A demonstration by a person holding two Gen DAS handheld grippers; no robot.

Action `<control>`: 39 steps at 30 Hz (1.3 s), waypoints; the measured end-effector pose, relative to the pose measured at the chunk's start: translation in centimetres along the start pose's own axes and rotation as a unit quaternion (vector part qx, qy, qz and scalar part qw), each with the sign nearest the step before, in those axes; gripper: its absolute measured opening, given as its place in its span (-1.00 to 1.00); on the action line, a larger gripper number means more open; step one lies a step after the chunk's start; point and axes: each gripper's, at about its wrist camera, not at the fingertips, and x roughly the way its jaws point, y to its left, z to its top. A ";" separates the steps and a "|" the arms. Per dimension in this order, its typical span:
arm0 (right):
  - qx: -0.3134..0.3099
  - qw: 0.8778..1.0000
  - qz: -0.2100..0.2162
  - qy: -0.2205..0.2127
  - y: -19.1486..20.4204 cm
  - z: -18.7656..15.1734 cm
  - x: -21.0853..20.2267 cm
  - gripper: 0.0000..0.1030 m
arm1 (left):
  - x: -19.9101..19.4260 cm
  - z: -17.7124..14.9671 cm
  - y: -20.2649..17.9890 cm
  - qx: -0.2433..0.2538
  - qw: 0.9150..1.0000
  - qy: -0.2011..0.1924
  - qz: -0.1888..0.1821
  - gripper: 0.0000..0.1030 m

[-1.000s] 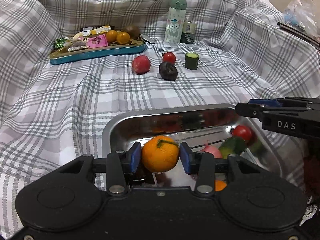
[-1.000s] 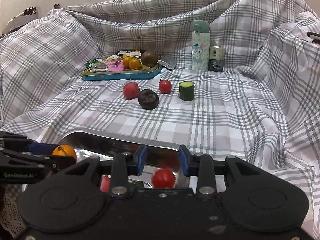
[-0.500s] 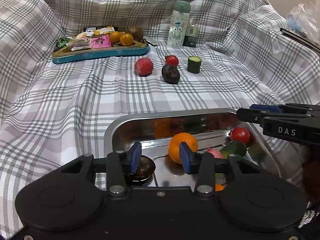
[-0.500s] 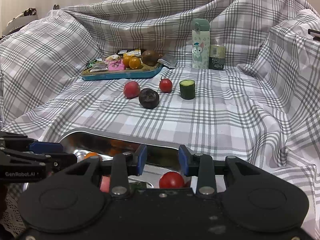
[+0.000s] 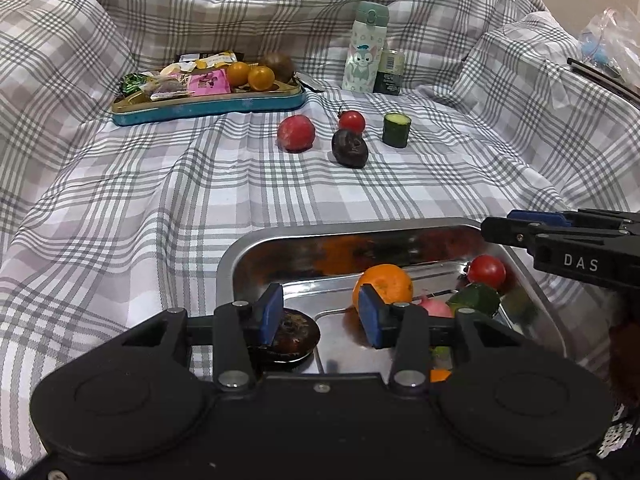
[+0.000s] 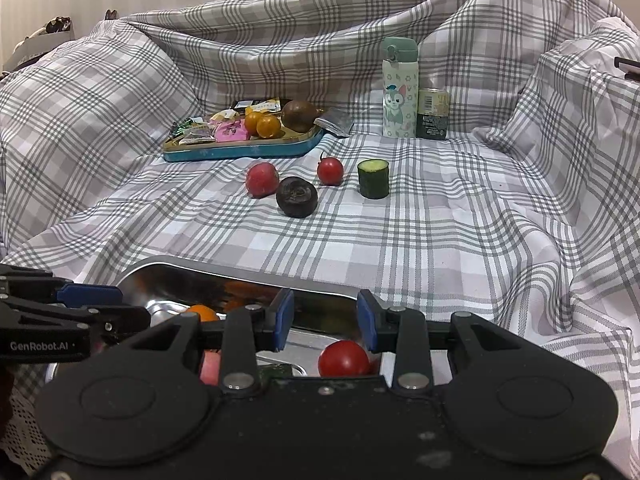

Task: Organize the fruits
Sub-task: 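Move both grippers back to the red radish and cucumber piece, then grasp the red radish with the left gripper while the right gripper grasps the cucumber piece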

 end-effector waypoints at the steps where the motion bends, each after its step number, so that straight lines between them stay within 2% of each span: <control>1: 0.001 1.000 0.000 0.000 0.0 0.0 0.0 -0.30 | 0.0 0.0 0.1 -0.002 1.000 0.000 0.001 -0.03; 9: 0.013 1.000 0.000 0.009 -0.2 0.2 0.3 -0.30 | -0.5 0.7 1.0 -0.028 1.000 -0.002 0.009 -0.03; 12: 0.018 1.000 0.000 0.011 -0.4 0.6 0.4 -0.30 | -0.4 1.6 1.2 -0.034 0.999 0.002 0.032 -0.04; 15: 0.022 1.000 0.004 0.008 -0.5 1.3 0.6 -0.30 | -0.2 2.9 1.6 -0.042 0.998 0.001 0.041 -0.04; 18: 0.009 1.000 -0.008 -0.006 -0.5 2.3 1.1 -0.30 | -0.2 4.7 2.1 -0.051 0.998 -0.013 0.032 -0.04; 22: 0.010 1.000 -0.013 -0.024 -1.2 4.2 2.1 -0.30 | 0.4 7.2 2.0 -0.036 0.998 -0.037 0.046 -0.04; 30: -0.001 0.998 -0.031 -0.054 -2.1 7.8 5.3 -0.30 | 3.6 11.9 1.8 -0.023 0.996 -0.065 0.050 -0.04; 39: 0.021 0.997 -0.056 -0.058 -3.9 10.9 10.7 -0.30 | 9.0 13.6 2.8 -0.029 0.997 -0.044 0.048 -0.04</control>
